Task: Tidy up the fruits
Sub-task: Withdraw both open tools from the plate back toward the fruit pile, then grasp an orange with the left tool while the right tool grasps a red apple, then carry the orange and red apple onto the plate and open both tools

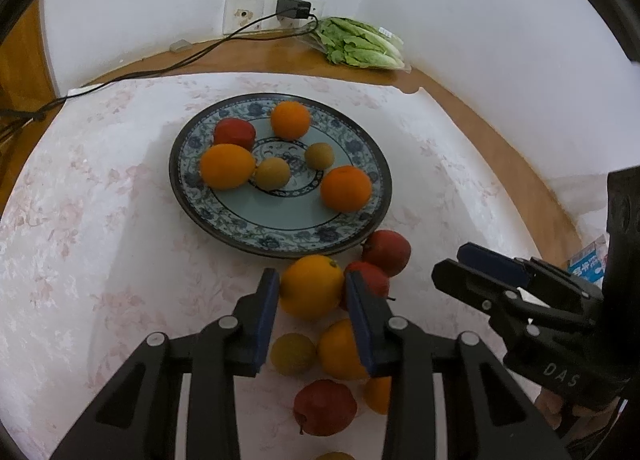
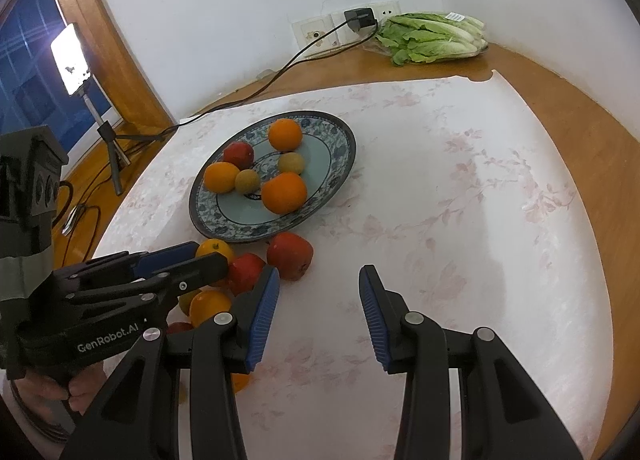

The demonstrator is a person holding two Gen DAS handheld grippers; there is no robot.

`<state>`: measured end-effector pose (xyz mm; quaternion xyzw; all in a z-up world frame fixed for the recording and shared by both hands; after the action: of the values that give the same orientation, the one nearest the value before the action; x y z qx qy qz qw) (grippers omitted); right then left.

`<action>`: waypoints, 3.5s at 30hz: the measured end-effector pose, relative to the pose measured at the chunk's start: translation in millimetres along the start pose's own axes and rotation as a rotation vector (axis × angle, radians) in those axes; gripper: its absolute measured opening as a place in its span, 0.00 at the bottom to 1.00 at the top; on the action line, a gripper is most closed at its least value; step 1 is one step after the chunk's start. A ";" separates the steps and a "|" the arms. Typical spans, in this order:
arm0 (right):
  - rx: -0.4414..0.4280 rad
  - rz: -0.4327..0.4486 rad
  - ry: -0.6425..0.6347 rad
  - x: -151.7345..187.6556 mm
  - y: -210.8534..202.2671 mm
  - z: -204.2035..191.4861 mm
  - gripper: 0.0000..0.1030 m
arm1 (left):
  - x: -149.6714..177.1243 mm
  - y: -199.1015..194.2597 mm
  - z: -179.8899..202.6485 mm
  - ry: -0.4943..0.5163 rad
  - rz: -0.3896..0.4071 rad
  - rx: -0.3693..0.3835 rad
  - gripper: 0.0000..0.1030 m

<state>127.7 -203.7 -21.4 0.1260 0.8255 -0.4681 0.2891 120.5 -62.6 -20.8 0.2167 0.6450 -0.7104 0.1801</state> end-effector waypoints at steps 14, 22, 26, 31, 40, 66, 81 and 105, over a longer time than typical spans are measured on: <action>-0.023 -0.021 0.000 2.3 7.5 -12.5 0.41 | -0.7 -15.9 -18.1 -0.039 0.033 -0.024 0.34; -0.074 -0.052 0.025 6.1 19.9 -24.6 0.41 | -2.0 -20.2 -40.7 -0.087 0.054 -0.054 0.34; -0.077 -0.068 0.030 8.0 26.1 -29.6 0.41 | -1.0 -19.9 -47.0 -0.102 0.052 -0.056 0.34; -0.068 -0.074 0.048 7.1 32.6 -30.2 0.41 | 0.7 -18.0 -53.3 -0.119 0.049 -0.047 0.34; -0.046 -0.083 0.061 7.8 36.7 -30.2 0.41 | 1.5 -16.9 -59.6 -0.141 0.049 -0.037 0.34; -0.058 -0.072 0.093 8.4 38.8 -35.1 0.32 | 2.6 -18.2 -55.8 -0.130 0.051 -0.033 0.34; -0.111 -0.014 0.066 6.3 22.6 -44.0 0.32 | 1.5 -23.6 -53.4 -0.125 0.062 -0.031 0.34; -0.081 0.059 0.020 -21.6 4.5 -32.6 0.32 | -27.2 -15.1 -40.1 -0.095 0.083 -0.016 0.34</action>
<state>135.4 -172.5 1.1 0.1433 0.8425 -0.4243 0.2994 138.4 -21.8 3.6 0.2079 0.6320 -0.7064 0.2415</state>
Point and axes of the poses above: each gripper's, at about its wrist camera, not at the fingertips, and y roughly the way its jaws point, z to its right, x to its underside, the point moved 6 cm from there along y, roughly the way its jaws point, and after that the axes turned 10 degrees about -x, right-handed, at the moved point
